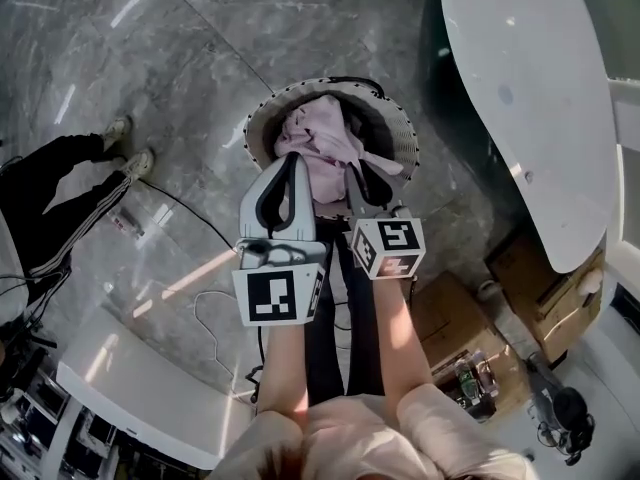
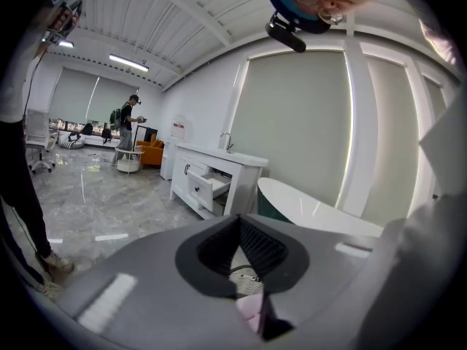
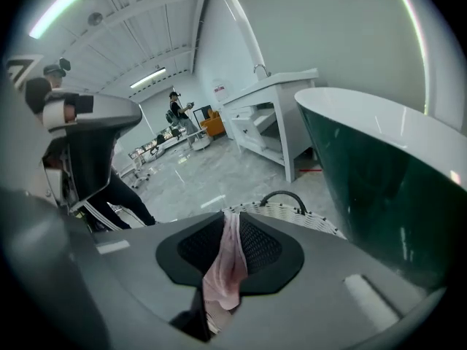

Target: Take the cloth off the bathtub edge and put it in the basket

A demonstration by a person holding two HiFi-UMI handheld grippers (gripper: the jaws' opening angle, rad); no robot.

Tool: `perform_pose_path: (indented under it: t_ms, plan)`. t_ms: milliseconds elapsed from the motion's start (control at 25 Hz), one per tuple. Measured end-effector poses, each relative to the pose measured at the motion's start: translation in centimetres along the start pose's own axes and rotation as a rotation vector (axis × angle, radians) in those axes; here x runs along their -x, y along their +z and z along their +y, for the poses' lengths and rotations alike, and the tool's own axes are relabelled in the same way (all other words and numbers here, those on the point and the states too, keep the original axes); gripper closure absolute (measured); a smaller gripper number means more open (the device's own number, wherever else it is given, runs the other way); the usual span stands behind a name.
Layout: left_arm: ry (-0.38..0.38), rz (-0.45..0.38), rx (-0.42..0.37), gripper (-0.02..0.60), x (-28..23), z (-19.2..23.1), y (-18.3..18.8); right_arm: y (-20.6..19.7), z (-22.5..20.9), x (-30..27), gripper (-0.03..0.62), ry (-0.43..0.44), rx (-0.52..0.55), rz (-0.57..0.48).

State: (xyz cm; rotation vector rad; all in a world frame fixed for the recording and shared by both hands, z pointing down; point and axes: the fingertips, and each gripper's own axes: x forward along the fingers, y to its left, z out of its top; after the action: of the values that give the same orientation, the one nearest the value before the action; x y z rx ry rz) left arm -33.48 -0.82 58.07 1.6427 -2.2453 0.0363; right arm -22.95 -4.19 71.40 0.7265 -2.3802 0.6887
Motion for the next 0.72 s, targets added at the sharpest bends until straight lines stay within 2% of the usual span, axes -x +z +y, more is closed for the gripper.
perform_pose_path:
  t_ms: [280,720]
  plan:
    - [0.013,0.016,0.032,0.580,-0.9,1.2,-3.4,-5.5,-1.4,-4.0,0.530,-0.011,-0.004,0.079]
    - [0.005,0.048,0.040,0.580,-2.0,2.7,-8.2,-10.2,-3.4,-9.5,0.530,-0.017,0.018,0.122]
